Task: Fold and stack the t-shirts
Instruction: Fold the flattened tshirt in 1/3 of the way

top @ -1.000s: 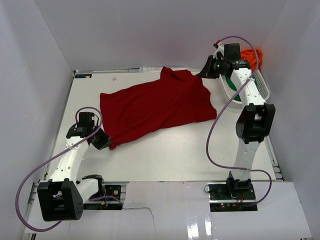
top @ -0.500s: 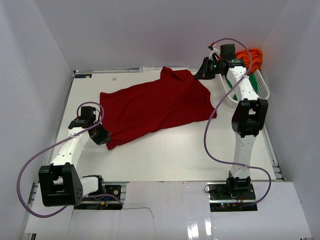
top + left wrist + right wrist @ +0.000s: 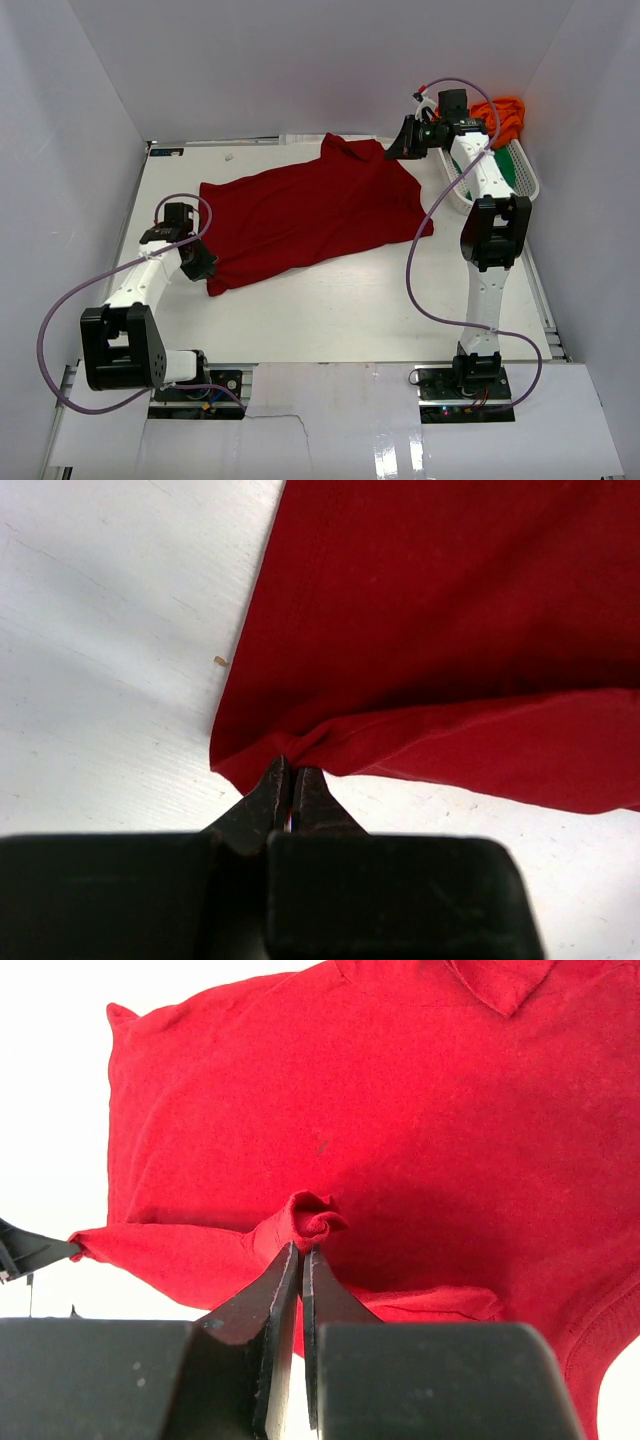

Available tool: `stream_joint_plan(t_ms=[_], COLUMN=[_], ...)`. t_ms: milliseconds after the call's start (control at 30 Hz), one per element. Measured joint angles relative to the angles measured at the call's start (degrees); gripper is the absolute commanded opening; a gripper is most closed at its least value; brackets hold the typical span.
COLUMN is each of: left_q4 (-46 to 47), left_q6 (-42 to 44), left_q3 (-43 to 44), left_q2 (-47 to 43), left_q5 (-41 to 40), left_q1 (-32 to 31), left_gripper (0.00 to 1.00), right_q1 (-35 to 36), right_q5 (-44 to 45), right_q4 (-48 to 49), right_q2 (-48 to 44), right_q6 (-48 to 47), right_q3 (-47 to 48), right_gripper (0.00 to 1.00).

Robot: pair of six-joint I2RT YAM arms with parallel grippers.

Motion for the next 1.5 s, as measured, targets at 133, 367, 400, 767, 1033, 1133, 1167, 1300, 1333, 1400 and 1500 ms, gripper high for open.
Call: stream_joint_plan(t_ms=[133,367,400,767,1033,1133,1167,1300,1333,1400,1500], left_q4=[0.8,1.6,1.7,2.8,3.5,3.7,3.8,4.0,4.0,4.1,4.1], left_q6=[0.6,1.6,1.7,3.2,3.4,3.4,3.4,3.3,3.3,3.3,3.3], left_q3=[0.0,1.6,2.0,6.0,6.0,6.0,6.0,6.0,6.0,6.0,6.0], left_q2=[1.6,3.6,3.7,6.3,8.4,8.5,8.5,8.5,8.5,8.5,8.5], left_q5=[-0.3,-1.4,-1.6,-3.0,-3.0,-3.1,-3.1,-3.3,-3.3,-3.3,-3.3], left_q1=[0.0,0.0,0.0,0.0,0.0,0.0,0.0,0.0,0.0,0.0,0.0], left_gripper=[0.00,0.00,0.00,0.00,0.00,0.00,0.00,0.00,0.00,0.00,0.00], right_q1=[0.0,0.0,0.0,0.0,0.1,0.2,0.2,0.2,0.2,0.2,0.1], right_q5=[-0.7,-1.0,-1.1,-2.6,-6.4,-8.1,-8.4,-9.4,-9.2,-9.2,-8.5], right_q4=[0.2,0.2,0.2,0.4,3.4,5.2,5.5,7.6,8.1,8.0,7.6], right_q2=[0.5,1.5,1.6,3.4,5.6,6.7,6.8,6.4,6.3,6.3,6.3], right_q6=[-0.2,-0.4,-0.4,-0.6,0.3,0.9,0.9,0.9,0.9,0.9,0.9], right_q3=[0.5,0.5,0.5,1.5,3.5,4.8,4.8,3.0,2.2,1.1,-0.1], right_gripper=[0.08,0.08,0.08,0.08,0.08,0.08,0.08,0.08,0.08,0.08,0.08])
